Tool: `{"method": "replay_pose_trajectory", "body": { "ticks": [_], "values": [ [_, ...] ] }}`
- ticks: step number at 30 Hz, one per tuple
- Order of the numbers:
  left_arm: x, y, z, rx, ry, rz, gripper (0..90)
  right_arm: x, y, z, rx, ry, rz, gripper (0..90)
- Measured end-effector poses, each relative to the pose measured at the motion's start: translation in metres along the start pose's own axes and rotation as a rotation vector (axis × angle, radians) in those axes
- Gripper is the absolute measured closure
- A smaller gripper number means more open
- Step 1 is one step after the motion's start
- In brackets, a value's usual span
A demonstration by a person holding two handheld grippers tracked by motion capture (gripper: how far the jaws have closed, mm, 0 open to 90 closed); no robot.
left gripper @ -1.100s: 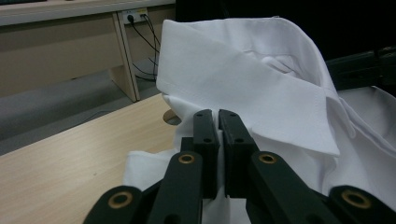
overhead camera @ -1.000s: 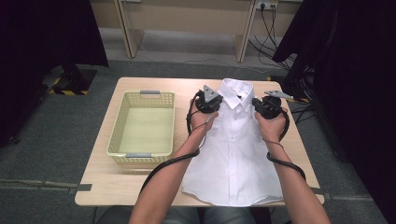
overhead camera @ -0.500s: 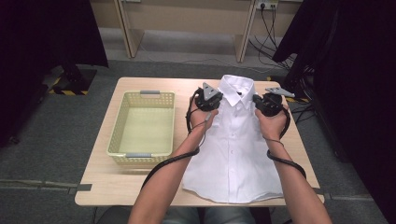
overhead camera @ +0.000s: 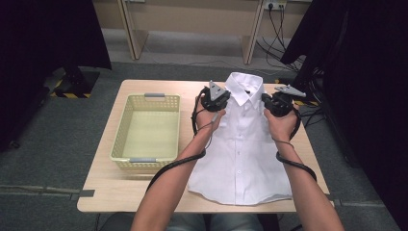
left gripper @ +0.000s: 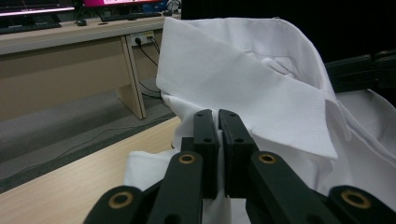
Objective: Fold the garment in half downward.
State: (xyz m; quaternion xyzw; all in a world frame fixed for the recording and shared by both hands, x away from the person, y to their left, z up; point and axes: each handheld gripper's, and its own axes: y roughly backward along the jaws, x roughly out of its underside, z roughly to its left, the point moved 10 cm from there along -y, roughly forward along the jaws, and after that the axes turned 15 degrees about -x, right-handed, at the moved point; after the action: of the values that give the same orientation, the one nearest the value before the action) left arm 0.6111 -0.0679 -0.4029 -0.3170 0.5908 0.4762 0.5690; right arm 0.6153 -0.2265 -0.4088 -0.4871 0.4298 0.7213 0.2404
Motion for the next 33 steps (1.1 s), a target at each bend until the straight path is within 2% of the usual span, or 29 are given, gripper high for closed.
{"method": "replay_pose_trajectory", "body": {
  "ticks": [33],
  "values": [
    [-0.030, 0.005, 0.011, -0.024, -0.006, -0.059, 85.7, -0.031, 0.004, 0.009, -0.003, 0.018, -0.051, 88.7]
  ]
}}
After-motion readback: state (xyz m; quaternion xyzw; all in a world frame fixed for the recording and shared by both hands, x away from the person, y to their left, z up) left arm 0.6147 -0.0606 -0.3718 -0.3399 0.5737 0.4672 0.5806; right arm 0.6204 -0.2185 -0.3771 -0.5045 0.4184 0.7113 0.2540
